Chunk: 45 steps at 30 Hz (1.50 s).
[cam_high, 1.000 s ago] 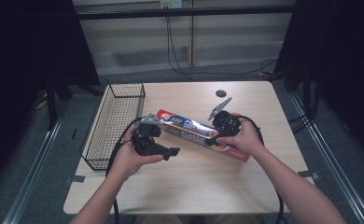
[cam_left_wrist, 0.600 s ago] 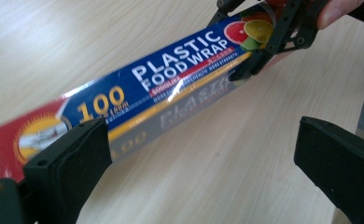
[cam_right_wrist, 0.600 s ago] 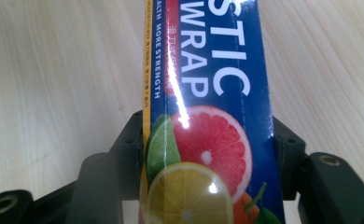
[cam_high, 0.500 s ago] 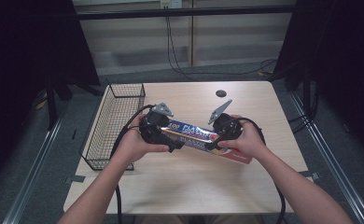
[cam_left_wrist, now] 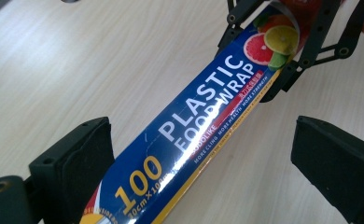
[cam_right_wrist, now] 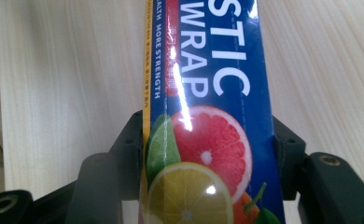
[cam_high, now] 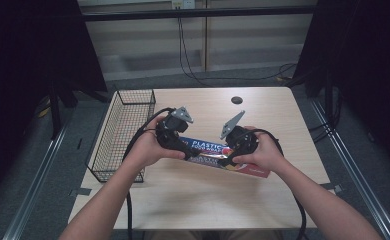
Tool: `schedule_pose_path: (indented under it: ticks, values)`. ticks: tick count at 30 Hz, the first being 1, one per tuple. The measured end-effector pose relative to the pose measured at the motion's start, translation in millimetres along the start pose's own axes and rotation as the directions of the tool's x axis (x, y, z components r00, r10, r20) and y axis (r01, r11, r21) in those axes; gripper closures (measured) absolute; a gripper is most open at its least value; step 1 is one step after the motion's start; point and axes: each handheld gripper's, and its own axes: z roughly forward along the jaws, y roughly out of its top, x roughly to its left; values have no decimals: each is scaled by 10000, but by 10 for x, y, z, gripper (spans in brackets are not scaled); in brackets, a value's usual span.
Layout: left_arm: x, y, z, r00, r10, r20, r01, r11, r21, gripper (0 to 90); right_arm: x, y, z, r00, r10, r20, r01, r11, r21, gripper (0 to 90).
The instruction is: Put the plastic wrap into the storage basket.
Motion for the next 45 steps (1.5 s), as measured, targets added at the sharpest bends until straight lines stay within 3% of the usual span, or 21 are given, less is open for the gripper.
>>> schedule_pose_path:
  ticks: [3,7,11,21,23,31,34,35,37,39,42,43,45]
  values:
    - [-2,27,37,9997,119,207,-120,9999,68,58,5,-1,-11,9997,-187,-181,186,9998,-19,441]
    - [10,59,66,9988,462,160,-469,9979,452,64,24,8,-13,9990,-376,-232,378,9993,81,440]
    - [26,58,89,9992,312,241,-322,9985,443,80,23,29,-8,9979,-517,-384,518,9987,29,440]
    - [31,46,155,9958,751,526,-804,9910,1069,104,73,74,-5,9955,-796,-524,797,9968,6,440]
    - [15,41,162,9960,662,594,-726,9909,1131,111,88,79,-6,9947,-887,-515,889,9960,16,440]
    - [-26,47,234,9920,893,890,-1029,9814,1618,136,129,116,5,9919,-1104,-629,1109,9938,40,440]
    - [-41,53,260,9872,1117,1136,-1315,9739,1850,146,148,137,-1,9915,-1120,-664,1125,9936,33,439]
    - [-52,49,271,9887,1007,1111,-1196,9763,1802,154,147,136,-4,9907,-1140,-739,1147,9934,48,440]
    - [-57,44,281,9864,1136,1187,-1353,9715,1947,160,138,135,4,9883,-1342,-723,1341,9910,-61,439]
    - [-71,37,288,9878,1060,1140,-1271,9720,1977,179,148,126,5,9904,-1199,-687,1209,9926,102,439]
    - [-87,34,305,9854,1237,1167,-1460,9673,2074,188,146,123,9,9896,-1235,-740,1244,9922,75,439]
    - [-81,40,303,9819,1402,1275,-1661,9606,2230,194,150,125,4,9898,-1237,-708,1247,9921,98,439]
    - [-98,36,323,9825,1386,1247,-1640,9608,2237,214,149,131,1,9881,-1296,-831,1302,9915,13,439]
